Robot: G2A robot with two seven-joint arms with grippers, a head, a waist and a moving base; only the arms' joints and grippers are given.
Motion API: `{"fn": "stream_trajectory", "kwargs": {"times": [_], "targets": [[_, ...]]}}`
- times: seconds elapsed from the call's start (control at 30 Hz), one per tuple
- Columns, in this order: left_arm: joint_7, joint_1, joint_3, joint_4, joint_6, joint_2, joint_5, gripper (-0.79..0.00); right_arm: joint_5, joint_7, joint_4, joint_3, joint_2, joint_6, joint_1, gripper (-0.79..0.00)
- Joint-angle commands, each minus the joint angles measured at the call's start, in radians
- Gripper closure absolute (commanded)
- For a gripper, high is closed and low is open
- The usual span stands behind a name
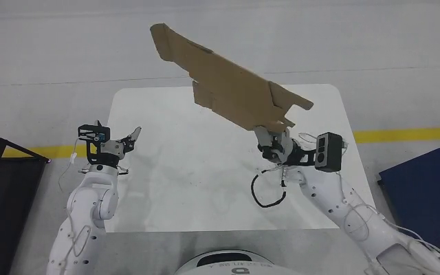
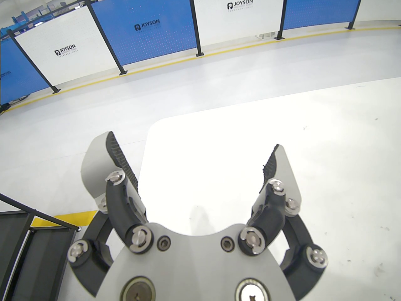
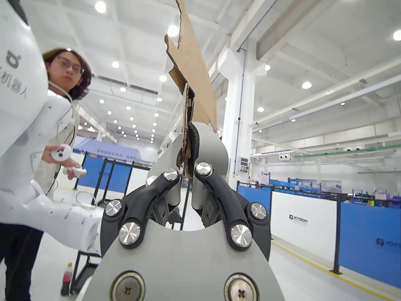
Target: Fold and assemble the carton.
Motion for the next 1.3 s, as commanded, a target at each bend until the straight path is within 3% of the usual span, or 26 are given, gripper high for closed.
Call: {"fn": "stream_trajectory", "kwargs": {"times": [0.0, 0.2, 0.23, 0.3, 0.63, 0.77, 0.9, 1.07, 1.27], "targets": [[0.000, 0.000, 0.000, 0.000, 0.000, 0.000, 0.000, -0.785, 0.056, -0.002, 0.016, -0.014, -0.005, 0.001, 0.005, 0.000], [0.000, 0.000, 0.000, 0.000, 0.000, 0.000, 0.000, -0.785, 0.112, 0.002, 0.047, -0.013, -0.011, -0.003, 0.005, 0.000], [0.000, 0.000, 0.000, 0.000, 0.000, 0.000, 0.000, -0.785, 0.097, 0.000, 0.055, -0.007, -0.010, -0.001, 0.007, 0.000], [0.000, 0.000, 0.000, 0.000, 0.000, 0.000, 0.000, -0.785, -0.072, -0.019, 0.084, 0.021, -0.002, 0.032, 0.023, 0.000], [0.000, 0.000, 0.000, 0.000, 0.000, 0.000, 0.000, -0.785, -0.090, 0.011, 0.072, 0.031, -0.002, 0.068, 0.022, 0.000], [0.000, 0.000, 0.000, 0.000, 0.000, 0.000, 0.000, -0.785, -0.389, 0.203, 0.054, 0.089, 0.010, 0.358, 0.013, 0.000], [0.000, 0.000, 0.000, 0.000, 0.000, 0.000, 0.000, -0.785, -0.622, 0.377, -0.015, 0.166, 0.031, 0.492, -0.019, 0.000], [0.000, 0.000, 0.000, 0.000, 0.000, 0.000, 0.000, -0.785, -1.058, 0.635, -0.154, 0.284, 0.071, 0.587, -0.087, 0.000], [0.000, 0.000, 0.000, 0.000, 0.000, 0.000, 0.000, -0.785, -1.415, 0.787, -0.301, 0.365, 0.099, 0.590, -0.200, 0.000]]}}
